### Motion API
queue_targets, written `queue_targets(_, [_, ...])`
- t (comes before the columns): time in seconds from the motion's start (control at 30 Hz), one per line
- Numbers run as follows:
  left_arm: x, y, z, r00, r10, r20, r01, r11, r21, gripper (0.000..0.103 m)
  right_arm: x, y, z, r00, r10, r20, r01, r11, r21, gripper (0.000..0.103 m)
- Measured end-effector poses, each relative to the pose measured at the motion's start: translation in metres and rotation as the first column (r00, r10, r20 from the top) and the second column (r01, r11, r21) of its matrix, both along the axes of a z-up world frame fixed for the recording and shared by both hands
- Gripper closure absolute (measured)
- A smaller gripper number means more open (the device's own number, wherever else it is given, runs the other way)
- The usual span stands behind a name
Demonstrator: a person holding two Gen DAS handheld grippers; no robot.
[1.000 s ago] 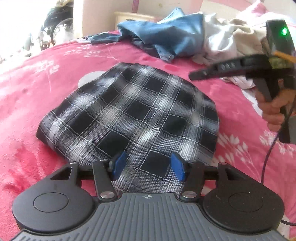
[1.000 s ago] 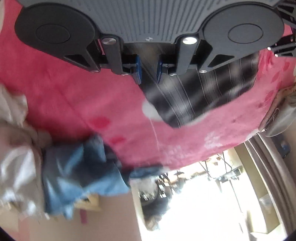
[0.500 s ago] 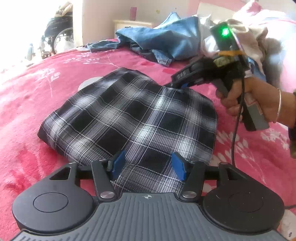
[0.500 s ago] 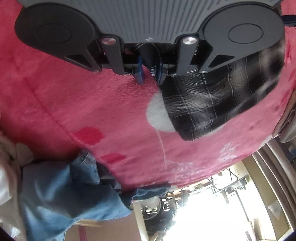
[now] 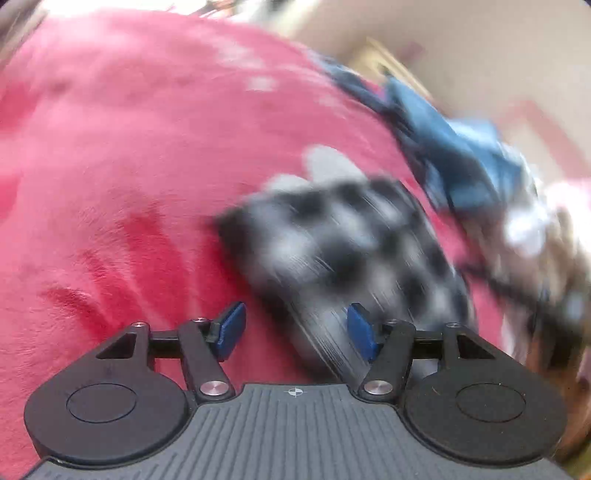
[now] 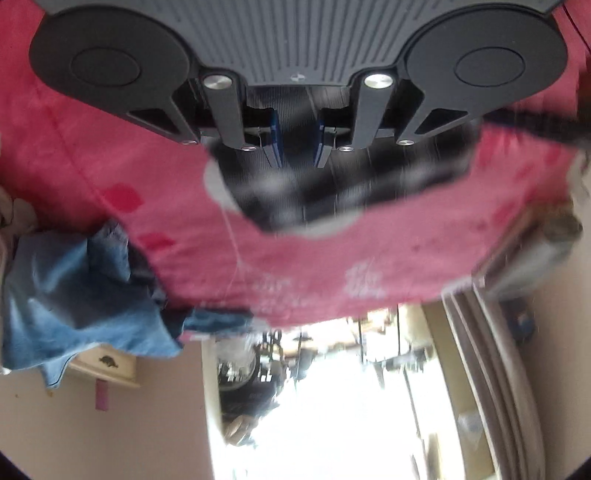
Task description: Fold clothes
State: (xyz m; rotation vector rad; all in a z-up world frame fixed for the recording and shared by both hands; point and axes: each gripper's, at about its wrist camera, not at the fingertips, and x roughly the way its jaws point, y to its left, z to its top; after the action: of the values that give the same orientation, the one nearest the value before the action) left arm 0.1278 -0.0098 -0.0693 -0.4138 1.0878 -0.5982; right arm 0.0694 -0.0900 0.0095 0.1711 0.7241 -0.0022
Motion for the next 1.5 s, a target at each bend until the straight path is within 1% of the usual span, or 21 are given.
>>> queue_targets(0.1, [0.019, 0.005, -0.001, 0.997, 0.076, -0.026, -0.078, 0.994, -0.080, 0.043, -0.002, -0.005, -0.013, 0.999, -0.016, -0.037, 0.017, 1.000, 0.006, 0.084])
queue_targets(0.23, [0.043, 0.011, -0.001, 0.982, 0.173, -0.071, -0.183, 0.966, -0.182, 0.044, -0.007, -0.005, -0.015, 0.999, -0.020, -0.037, 0.020, 1.000, 0.009, 0.084])
queue_targets(0.3, [0.048, 0.014, 0.004, 0.975, 0.216, -0.046, -0.221, 0.955, -0.199, 0.046, -0.007, -0.004, -0.017, 0.999, -0.017, -0.037, 0.017, 1.000, 0.003, 0.084])
queue_targets(0.33, [0.049, 0.014, 0.008, 0.973, 0.228, -0.025, -0.229, 0.955, -0.187, 0.047, -0.006, -0.004, -0.017, 0.999, -0.013, -0.037, 0.013, 1.000, -0.002, 0.084])
queue_targets(0.4, [0.051, 0.015, 0.018, 0.970, 0.240, 0.020, -0.235, 0.961, -0.145, 0.047, -0.007, -0.004, -0.018, 0.999, -0.010, -0.033, 0.010, 1.000, -0.003, 0.084])
queue_targets(0.43, [0.043, 0.008, 0.024, 0.976, 0.208, 0.067, -0.201, 0.974, -0.103, 0.047, -0.007, -0.004, -0.018, 0.999, -0.011, -0.031, 0.011, 1.000, 0.000, 0.084])
queue_targets(0.5, [0.019, -0.013, 0.036, 0.980, 0.096, 0.175, -0.099, 0.995, 0.011, 0.046, -0.008, -0.005, -0.015, 1.000, -0.017, -0.023, 0.017, 1.000, 0.005, 0.084])
queue_targets(0.57, [-0.006, -0.034, 0.047, 0.963, -0.029, 0.266, -0.007, 0.991, 0.134, 0.045, -0.010, -0.007, -0.009, 1.000, -0.021, -0.004, 0.021, 1.000, 0.007, 0.084])
queue_targets(0.63, [-0.030, -0.054, 0.059, 0.927, -0.162, 0.339, 0.072, 0.962, 0.263, 0.044, -0.011, -0.006, -0.002, 1.000, -0.017, 0.023, 0.017, 1.000, -0.006, 0.084])
queue_targets(0.67, [-0.043, -0.064, 0.061, 0.907, -0.213, 0.364, 0.098, 0.945, 0.311, 0.043, -0.010, -0.006, -0.001, 0.999, -0.011, 0.031, 0.012, 1.000, -0.019, 0.084])
queue_targets(0.8, [-0.076, -0.102, 0.045, 0.859, -0.358, 0.367, 0.181, 0.882, 0.435, 0.043, 0.003, -0.006, -0.009, 1.000, 0.011, 0.013, -0.010, 0.999, -0.046, 0.084])
queue_targets(0.83, [-0.079, -0.108, 0.039, 0.860, -0.371, 0.350, 0.187, 0.867, 0.462, 0.043, 0.007, -0.006, -0.017, 1.000, 0.010, -0.017, -0.012, 0.998, -0.068, 0.084])
queue_targets(0.9, [-0.079, -0.119, 0.027, 0.877, -0.376, 0.300, 0.185, 0.840, 0.510, 0.043, 0.011, -0.007, -0.025, 0.999, 0.006, -0.039, -0.009, 0.997, -0.070, 0.084])
queue_targets(1.0, [-0.079, -0.126, 0.023, 0.889, -0.359, 0.286, 0.162, 0.828, 0.537, 0.041, 0.008, -0.005, -0.011, 1.000, -0.002, -0.025, 0.000, 0.998, -0.066, 0.084])
queue_targets(1.07, [-0.079, -0.127, 0.025, 0.896, -0.343, 0.282, 0.146, 0.827, 0.543, 0.041, 0.000, -0.004, 0.000, 1.000, 0.001, 0.001, -0.001, 0.998, -0.063, 0.084])
queue_targets(1.13, [-0.079, -0.127, 0.026, 0.903, -0.328, 0.276, 0.133, 0.826, 0.548, 0.040, -0.007, -0.004, 0.004, 1.000, -0.002, 0.001, 0.002, 0.996, -0.084, 0.084])
queue_targets(1.2, [-0.078, -0.130, 0.026, 0.905, -0.326, 0.274, 0.127, 0.820, 0.558, 0.040, -0.013, -0.008, -0.003, 0.999, -0.026, -0.027, 0.023, 0.995, -0.093, 0.084])
queue_targets(1.23, [-0.079, -0.132, 0.026, 0.904, -0.327, 0.274, 0.124, 0.816, 0.565, 0.039, -0.012, -0.011, -0.012, 0.997, -0.044, -0.062, 0.038, 0.995, -0.092, 0.084])
queue_targets(1.3, [-0.080, -0.136, 0.026, 0.904, -0.327, 0.275, 0.115, 0.808, 0.578, 0.039, -0.012, -0.021, -0.025, 0.993, -0.071, -0.097, 0.066, 0.996, -0.058, 0.084])
queue_targets(1.4, [-0.082, -0.140, 0.026, 0.909, -0.314, 0.273, 0.097, 0.798, 0.595, 0.038, -0.023, -0.029, -0.010, 0.993, -0.096, -0.068, 0.095, 0.995, -0.011, 0.084])
queue_targets(1.5, [-0.082, -0.142, 0.028, 0.917, -0.301, 0.262, 0.085, 0.790, 0.607, 0.038, -0.040, -0.030, 0.007, 0.996, -0.074, -0.039, 0.074, 0.997, -0.001, 0.084])
